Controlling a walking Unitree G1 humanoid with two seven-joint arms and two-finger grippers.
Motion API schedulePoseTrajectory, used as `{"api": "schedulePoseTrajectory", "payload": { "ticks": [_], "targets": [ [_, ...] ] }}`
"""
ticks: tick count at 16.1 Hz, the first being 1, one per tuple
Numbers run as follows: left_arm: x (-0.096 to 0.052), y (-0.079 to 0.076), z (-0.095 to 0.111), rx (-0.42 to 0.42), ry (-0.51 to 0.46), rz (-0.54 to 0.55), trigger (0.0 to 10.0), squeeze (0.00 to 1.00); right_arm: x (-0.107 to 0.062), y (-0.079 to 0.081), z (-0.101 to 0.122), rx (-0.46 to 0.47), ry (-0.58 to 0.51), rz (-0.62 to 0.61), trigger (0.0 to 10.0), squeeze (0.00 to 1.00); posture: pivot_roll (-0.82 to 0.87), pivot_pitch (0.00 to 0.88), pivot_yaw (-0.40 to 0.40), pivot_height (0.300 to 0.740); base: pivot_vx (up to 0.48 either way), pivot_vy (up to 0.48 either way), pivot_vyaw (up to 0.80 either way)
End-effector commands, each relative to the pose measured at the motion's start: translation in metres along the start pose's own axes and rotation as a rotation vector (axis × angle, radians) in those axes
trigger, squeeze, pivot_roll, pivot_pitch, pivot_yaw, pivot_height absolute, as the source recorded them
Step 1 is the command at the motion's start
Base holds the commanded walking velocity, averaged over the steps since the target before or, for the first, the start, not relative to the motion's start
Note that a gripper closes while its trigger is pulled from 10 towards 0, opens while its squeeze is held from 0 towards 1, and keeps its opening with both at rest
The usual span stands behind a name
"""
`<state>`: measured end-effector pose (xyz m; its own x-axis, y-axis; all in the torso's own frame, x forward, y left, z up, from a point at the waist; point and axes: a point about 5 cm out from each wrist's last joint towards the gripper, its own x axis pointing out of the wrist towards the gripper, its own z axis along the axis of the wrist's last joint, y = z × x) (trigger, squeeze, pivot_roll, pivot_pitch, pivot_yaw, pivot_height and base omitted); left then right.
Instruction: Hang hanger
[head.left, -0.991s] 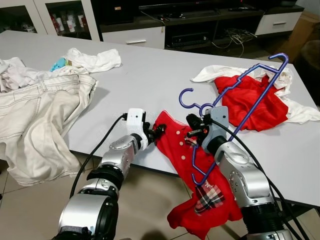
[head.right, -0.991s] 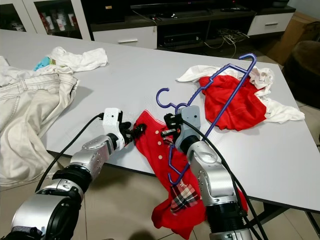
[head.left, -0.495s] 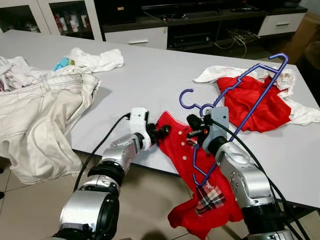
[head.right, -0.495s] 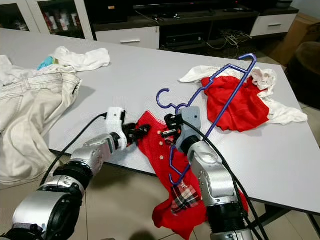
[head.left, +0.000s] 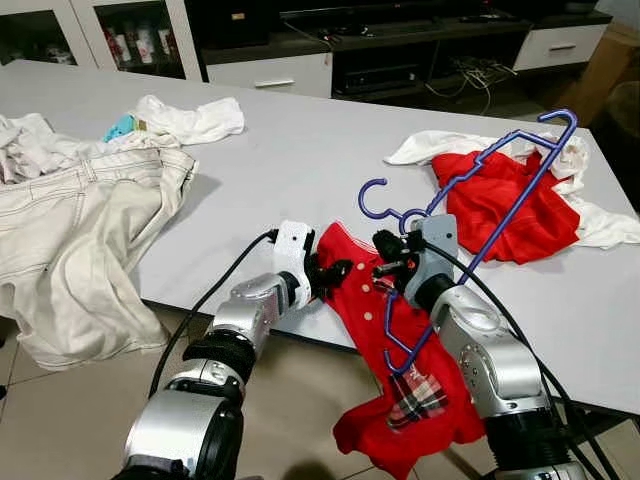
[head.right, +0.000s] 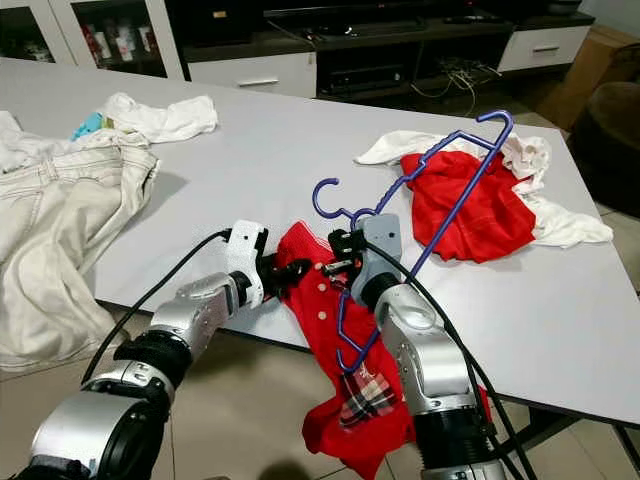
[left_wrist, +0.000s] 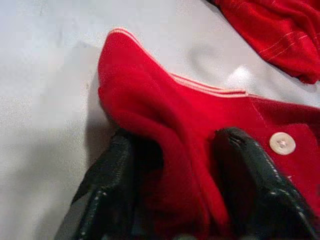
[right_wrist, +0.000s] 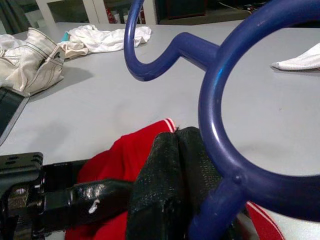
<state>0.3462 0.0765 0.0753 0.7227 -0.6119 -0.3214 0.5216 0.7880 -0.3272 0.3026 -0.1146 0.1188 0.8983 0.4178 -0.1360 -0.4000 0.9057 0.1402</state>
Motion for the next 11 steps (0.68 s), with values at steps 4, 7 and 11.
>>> {"api": "schedulePoseTrajectory", "payload": {
  "ticks": [4,7,11],
  "targets": [
    [0.0,-0.003,0.004,-0.003,-0.044,-0.028,0.0,0.0,0.002,0.0,-0.003,-0.005,0.02,-0.003,10.0,0.0,-0.08,0.0,0.009,0.74,0.0,0.0,0.0],
    [-0.002,-0.003,0.012,-0.041,-0.112,-0.043,0.0,0.0,0.001,0.0,-0.003,-0.007,0.019,-0.006,10.0,0.0,-0.08,0.0,0.008,0.74,0.0,0.0,0.0],
    [-0.002,-0.006,0.02,-0.065,-0.171,-0.076,0.0,0.0,0.001,-0.001,-0.002,-0.01,0.016,-0.012,10.0,0.0,-0.08,0.0,0.007,0.74,0.0,0.0,0.0]
  ]
}}
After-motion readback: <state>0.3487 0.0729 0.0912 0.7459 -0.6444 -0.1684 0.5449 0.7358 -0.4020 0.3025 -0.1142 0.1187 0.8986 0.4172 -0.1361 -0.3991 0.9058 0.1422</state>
